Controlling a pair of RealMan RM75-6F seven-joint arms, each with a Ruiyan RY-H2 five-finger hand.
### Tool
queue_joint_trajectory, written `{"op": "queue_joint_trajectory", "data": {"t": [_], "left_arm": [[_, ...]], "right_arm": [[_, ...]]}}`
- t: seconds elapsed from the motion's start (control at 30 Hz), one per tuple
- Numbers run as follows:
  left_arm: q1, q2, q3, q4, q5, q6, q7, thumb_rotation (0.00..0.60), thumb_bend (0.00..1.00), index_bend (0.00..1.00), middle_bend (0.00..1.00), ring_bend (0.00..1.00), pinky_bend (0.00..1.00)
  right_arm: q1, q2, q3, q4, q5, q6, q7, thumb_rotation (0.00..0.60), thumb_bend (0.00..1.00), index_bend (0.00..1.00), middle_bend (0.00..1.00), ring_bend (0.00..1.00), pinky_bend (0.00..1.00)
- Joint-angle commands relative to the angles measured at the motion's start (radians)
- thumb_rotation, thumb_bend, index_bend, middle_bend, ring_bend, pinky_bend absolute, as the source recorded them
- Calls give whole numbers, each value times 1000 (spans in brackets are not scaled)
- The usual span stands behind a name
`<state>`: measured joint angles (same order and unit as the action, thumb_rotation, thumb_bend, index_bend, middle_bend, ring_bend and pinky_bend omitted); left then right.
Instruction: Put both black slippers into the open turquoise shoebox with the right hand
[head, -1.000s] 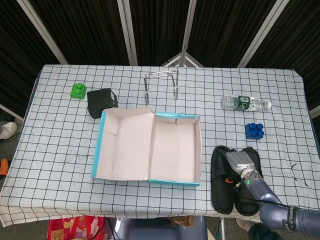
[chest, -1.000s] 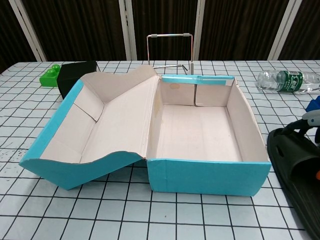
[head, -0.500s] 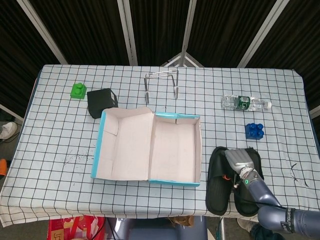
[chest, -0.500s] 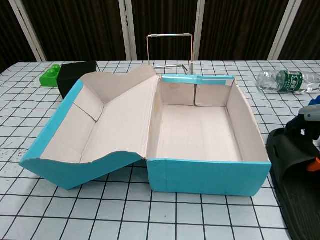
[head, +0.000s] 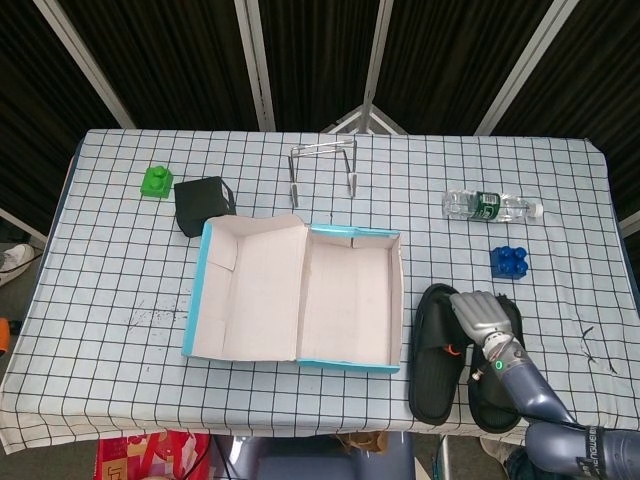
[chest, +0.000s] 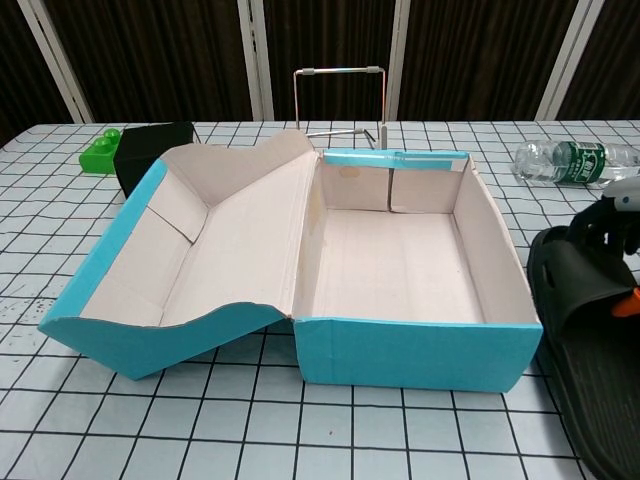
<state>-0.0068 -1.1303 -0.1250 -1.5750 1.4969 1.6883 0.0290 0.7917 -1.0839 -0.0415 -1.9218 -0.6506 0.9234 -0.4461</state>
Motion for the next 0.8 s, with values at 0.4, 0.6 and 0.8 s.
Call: {"op": "queue_joint_trajectory", "data": {"t": [0.4, 0.6, 0.8], "left_arm": [[6, 7, -1, 1, 1, 8, -23, 600, 643, 234, 64, 28, 97], [6, 9, -3, 1, -4, 4, -31, 600, 643, 233, 64, 28, 97], [5, 9, -4, 4, -7, 3, -33, 600, 643, 232, 64, 28, 97]], "right_arm": [[81, 155, 38, -176, 90, 34, -97, 600, 488, 486, 426, 480, 293], [109, 193, 82, -211, 133, 25, -70, 600, 489, 486, 426, 480, 294], [117, 226, 176, -205, 116, 16, 38, 600, 489, 502, 427, 480, 300]]}}
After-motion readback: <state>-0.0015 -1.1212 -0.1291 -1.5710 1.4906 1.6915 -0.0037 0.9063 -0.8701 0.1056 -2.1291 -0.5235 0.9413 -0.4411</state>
